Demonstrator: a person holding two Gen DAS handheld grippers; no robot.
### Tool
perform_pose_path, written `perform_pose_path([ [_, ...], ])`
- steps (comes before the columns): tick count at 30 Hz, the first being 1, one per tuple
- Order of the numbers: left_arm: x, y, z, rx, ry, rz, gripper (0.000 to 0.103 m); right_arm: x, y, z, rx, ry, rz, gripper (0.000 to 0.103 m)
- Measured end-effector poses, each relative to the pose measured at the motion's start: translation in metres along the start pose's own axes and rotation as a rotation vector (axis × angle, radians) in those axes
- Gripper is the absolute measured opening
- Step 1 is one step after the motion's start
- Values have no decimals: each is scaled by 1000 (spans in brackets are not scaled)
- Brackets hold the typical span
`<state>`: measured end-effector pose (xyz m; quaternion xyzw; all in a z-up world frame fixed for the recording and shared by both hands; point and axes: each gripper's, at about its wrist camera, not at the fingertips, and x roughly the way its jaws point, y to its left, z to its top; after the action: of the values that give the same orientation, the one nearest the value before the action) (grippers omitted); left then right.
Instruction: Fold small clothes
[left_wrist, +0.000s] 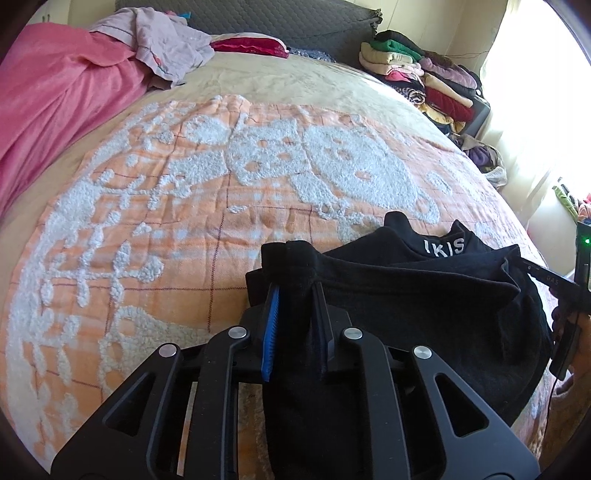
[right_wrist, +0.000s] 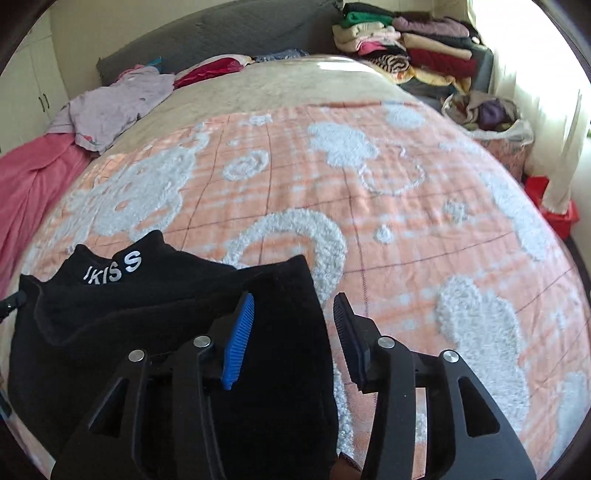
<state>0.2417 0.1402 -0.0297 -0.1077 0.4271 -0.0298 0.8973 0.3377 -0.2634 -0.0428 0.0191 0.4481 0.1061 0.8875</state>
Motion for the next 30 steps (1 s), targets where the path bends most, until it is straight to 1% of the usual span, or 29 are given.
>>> perform_pose_path([
  [2,0,-1,0,3,-7,-3,10,1,2,1,-6,-12,16,47],
  [3,1,-1,0,4,-11,2,10,2,3,1,-12,-12,22,45],
  [4,1,-1,0,1,-14,2,7,2,6,1,-21,-13,22,29],
  [5,0,0,-1,-2,-19,-1,6,1,7,2,-26,-17,14,20],
  [6,-2,-1,-1,2,-22,-2,5,-1,8,2,-26,-25,14,12],
  [7,-5,-1,0,6,-30,-3,4,-7,5,2,-7,-39,40,9],
  [10,-24,4,6,-20,-74,-39,4,-22,-9,5,77,-89,93,8],
  [12,-36,13,10,-46,-112,-37,3,-26,-26,9,175,-109,130,8],
  [13,-37,16,11,-55,-117,-41,3,-24,-35,10,229,-112,153,8],
  [15,-33,25,11,-90,-102,-48,3,-14,-43,10,275,-91,160,8],
  [17,-21,30,8,-111,-70,-39,3,2,-42,6,273,-40,121,8],
  [19,-7,30,4,-117,-30,-19,3,9,-36,3,246,-33,82,9],
  [20,-4,30,3,-113,-25,-8,4,8,-34,2,238,-39,66,10],
  [21,-1,27,1,-100,-17,10,4,6,-34,1,236,-46,52,13],
  [22,0,26,0,-93,-11,21,5,3,-33,2,231,-52,43,19],
  [23,0,25,0,-89,-11,25,8,-1,-32,1,218,-59,25,19],
  [24,-1,22,-1,-77,-12,38,8,-7,-31,1,196,-70,3,21],
  [26,-8,19,-1,-58,-22,57,10,-16,-30,-3,167,-91,-9,28],
  [27,-11,18,-1,-50,-25,64,11,-24,-28,-7,150,-103,-16,37],
  [28,-12,17,-2,-43,-27,69,15,-28,-28,-9,139,-110,-18,45],
  [29,-15,15,-2,-32,-31,78,20,-34,-27,-12,126,-118,-16,46],
  [30,-19,12,-4,-13,-35,87,22,-37,-26,-14,116,-122,-13,46],
])
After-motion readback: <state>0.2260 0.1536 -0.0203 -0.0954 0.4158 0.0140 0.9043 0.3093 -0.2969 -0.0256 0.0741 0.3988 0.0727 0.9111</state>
